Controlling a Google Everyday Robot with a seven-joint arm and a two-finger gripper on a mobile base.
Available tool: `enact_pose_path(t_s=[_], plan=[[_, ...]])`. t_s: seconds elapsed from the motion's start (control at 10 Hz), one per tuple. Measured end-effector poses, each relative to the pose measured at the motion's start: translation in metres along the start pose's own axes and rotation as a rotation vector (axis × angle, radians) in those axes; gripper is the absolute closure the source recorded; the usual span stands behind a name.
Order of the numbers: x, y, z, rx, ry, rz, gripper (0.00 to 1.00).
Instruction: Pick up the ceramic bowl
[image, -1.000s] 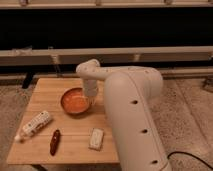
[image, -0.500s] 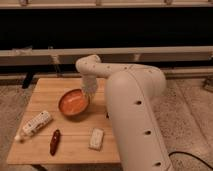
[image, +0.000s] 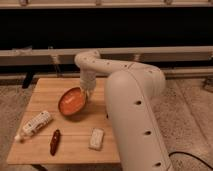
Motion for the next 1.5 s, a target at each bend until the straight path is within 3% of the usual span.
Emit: enact_pose_path(t_s=[0.5,1.5], plan=[[-0.001,0.009,-0.019,-0.010,0.004,-0.040,1.00],[-0.001,0.018,-0.039,-0.023,-0.002,-0.067,1.00]])
